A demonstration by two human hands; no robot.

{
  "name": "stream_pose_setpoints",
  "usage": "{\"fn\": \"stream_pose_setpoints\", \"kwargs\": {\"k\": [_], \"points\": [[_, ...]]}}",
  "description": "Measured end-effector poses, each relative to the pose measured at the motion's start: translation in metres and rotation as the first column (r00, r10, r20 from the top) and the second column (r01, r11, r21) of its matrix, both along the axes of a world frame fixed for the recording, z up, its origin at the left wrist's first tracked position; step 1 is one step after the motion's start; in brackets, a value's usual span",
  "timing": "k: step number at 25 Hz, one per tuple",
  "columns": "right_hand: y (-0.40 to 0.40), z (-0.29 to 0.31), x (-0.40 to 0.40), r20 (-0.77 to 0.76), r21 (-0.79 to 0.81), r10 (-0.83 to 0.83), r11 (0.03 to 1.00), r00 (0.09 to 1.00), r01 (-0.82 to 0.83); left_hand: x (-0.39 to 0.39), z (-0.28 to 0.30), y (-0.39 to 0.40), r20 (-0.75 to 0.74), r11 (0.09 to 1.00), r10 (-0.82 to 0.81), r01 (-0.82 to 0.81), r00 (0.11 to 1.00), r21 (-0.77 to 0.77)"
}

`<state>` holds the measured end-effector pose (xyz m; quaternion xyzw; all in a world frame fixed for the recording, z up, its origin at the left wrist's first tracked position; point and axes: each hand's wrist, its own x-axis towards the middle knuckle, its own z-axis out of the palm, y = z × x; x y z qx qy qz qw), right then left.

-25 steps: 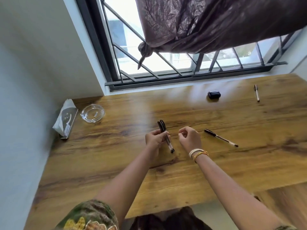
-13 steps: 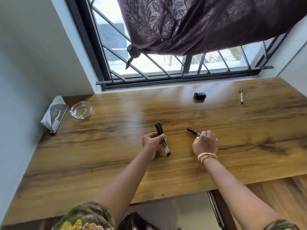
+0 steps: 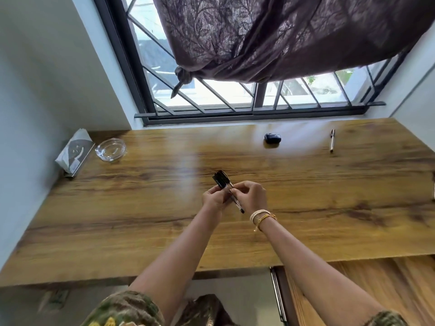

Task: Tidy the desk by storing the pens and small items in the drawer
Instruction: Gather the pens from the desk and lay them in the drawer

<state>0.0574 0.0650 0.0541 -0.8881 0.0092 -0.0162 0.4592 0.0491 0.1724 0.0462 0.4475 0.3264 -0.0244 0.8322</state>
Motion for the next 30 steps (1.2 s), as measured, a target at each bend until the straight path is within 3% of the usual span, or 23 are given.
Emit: {"fn": "stream_pose_setpoints", "kwargs": {"k": [4,9,13,19,26,30], "points": [[0.005,0.004,0.008,-0.036,0.081,-0.018,0.997,0.999,0.021,0.007,0.007,0.007,0.038,0.998,-0.008,0.01,0.999,-0.064],[0.011,0.015,0.036,-0.119,0.21,0.035,0.978,0.992,-0.009,0.034,0.014,0.03,0.088,0.982,-0.171,0.177,0.981,-0.063],[0.016,0.016,0.064,-0.129,0.19,0.058,0.981,0.99,-0.033,0.064,0.02,0.042,0.076,0.968,-0.248,0.25,0.966,-0.017],[0.005,0.012,0.098,-0.114,0.171,-0.143,0.972,0.983,0.161,0.107,0.019,0.044,0.043,0.965,-0.262,0.261,0.964,0.028],[-0.063,0.0,0.162,-0.06,-0.1,-0.346,0.935,0.936,0.339,0.152,0.008,0.008,-0.025,0.977,-0.215,0.215,0.976,0.002],[-0.12,-0.002,0.212,0.061,-0.315,-0.426,0.85,0.902,0.423,0.181,0.006,-0.022,-0.038,0.975,-0.223,0.224,0.974,0.007]]}}
